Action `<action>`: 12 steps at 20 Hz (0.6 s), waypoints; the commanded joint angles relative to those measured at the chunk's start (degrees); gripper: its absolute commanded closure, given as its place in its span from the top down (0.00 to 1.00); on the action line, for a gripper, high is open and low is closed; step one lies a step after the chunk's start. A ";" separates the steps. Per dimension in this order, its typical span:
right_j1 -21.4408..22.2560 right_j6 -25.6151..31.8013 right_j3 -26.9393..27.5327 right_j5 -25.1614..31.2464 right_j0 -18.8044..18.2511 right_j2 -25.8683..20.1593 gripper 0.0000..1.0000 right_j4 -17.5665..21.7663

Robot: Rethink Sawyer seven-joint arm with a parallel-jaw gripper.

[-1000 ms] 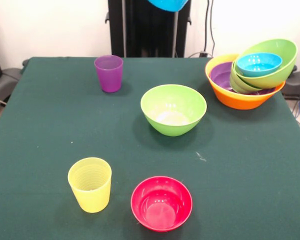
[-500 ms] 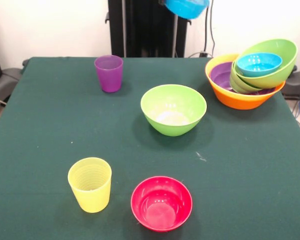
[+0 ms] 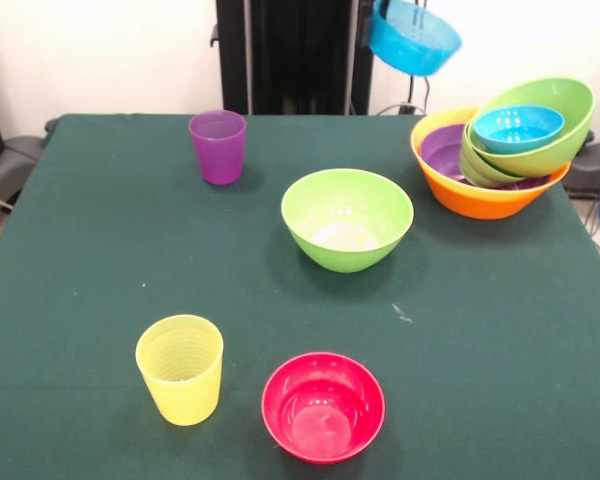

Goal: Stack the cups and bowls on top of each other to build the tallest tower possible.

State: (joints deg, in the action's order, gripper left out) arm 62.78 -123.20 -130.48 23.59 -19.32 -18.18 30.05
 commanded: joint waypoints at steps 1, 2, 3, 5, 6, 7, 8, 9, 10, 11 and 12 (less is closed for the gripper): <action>-4.10 -7.04 8.43 4.74 3.70 1.17 0.00 -3.03; -4.96 -7.32 9.56 5.01 4.57 1.27 0.00 -3.30; -5.81 -7.61 10.69 5.29 5.45 1.36 0.00 -3.58; -7.16 -8.05 12.98 6.31 7.28 1.72 0.00 -4.44; -7.70 -8.45 14.34 7.29 8.47 2.07 0.00 -4.85; -8.02 -8.43 15.29 7.87 9.32 2.51 0.00 -5.29; -8.42 -8.80 16.55 8.89 10.26 2.74 0.00 -5.54; -8.75 -8.81 17.21 9.16 10.93 3.21 0.00 -5.84; -9.28 -9.09 18.34 9.89 11.80 3.45 0.00 -6.21; -9.79 -9.19 19.28 10.29 12.51 3.80 0.00 -6.55; -10.44 -9.63 20.26 10.58 13.57 4.29 0.00 -7.07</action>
State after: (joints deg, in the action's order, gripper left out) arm 57.35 -123.20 -118.40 26.23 -9.00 -15.95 25.34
